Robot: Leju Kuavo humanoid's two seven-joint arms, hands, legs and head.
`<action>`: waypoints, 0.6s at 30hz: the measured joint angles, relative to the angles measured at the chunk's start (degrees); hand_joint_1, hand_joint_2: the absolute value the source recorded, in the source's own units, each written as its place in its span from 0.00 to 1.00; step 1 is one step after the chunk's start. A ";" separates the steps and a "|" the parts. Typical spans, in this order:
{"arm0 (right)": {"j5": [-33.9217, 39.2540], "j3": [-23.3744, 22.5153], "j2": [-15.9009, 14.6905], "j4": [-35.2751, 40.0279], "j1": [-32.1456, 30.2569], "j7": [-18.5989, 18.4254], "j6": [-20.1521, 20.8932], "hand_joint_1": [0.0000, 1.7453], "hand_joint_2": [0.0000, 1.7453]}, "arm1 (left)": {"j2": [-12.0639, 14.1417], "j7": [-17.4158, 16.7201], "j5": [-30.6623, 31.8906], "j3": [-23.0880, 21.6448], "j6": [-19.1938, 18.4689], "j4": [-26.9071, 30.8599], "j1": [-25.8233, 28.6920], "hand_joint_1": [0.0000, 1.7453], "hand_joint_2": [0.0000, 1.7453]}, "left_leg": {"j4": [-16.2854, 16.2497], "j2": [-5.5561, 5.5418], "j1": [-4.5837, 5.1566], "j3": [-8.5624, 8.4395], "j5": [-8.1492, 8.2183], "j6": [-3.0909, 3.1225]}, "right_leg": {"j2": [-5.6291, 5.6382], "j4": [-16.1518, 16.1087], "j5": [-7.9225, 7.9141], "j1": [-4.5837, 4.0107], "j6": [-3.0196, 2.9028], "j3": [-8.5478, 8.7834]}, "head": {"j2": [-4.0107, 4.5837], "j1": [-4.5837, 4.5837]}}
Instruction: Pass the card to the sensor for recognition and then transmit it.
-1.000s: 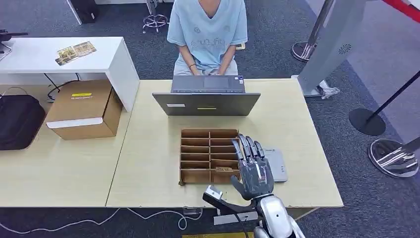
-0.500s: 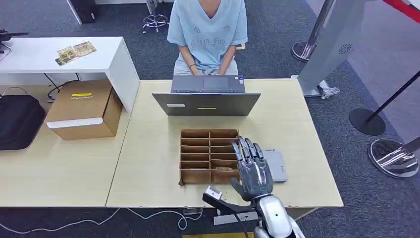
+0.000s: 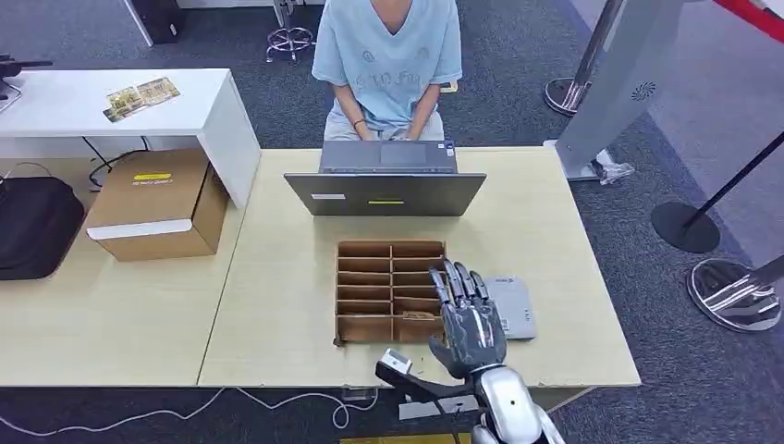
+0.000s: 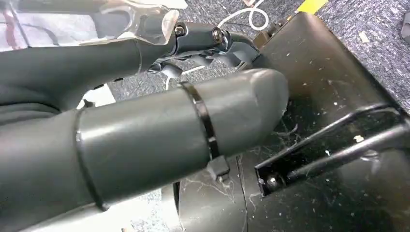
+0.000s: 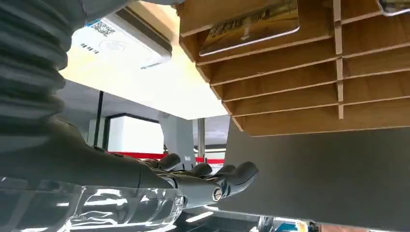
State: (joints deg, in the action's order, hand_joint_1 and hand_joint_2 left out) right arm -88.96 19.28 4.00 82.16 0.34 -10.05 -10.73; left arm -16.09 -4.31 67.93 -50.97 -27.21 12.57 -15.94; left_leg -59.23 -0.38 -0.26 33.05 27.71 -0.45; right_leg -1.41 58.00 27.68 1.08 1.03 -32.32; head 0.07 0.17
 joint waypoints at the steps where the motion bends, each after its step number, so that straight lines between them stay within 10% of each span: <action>1: 0.00 0.07 0.00 -0.16 0.02 0.00 0.02 0.00 1.00 | 0.00 -0.07 -0.07 0.00 -0.02 -0.02 0.00 0.00 0.00 | 0.00 0.00 0.00 0.00 0.00 0.00 | 0.00 0.00 0.00 0.00 0.00 0.00 | 0.00 0.00; 18: 0.13 0.24 0.79 -1.58 0.55 -0.07 2.49 0.00 1.00 | 0.00 -0.83 -1.05 0.04 -0.13 -0.02 0.00 0.00 0.00 | 0.00 0.00 0.00 0.00 0.00 0.00 | 0.00 0.00 0.00 0.00 0.00 0.00 | 0.00 0.00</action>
State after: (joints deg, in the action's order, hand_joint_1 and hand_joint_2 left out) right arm -88.83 19.52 4.79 80.59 0.89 -10.12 -8.24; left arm -16.09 -5.14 66.88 -50.93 -27.34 12.55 -15.94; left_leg -59.23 -0.37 -0.26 33.04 27.71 -0.45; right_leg -1.41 58.00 27.68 1.08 1.03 -32.32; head 0.07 0.17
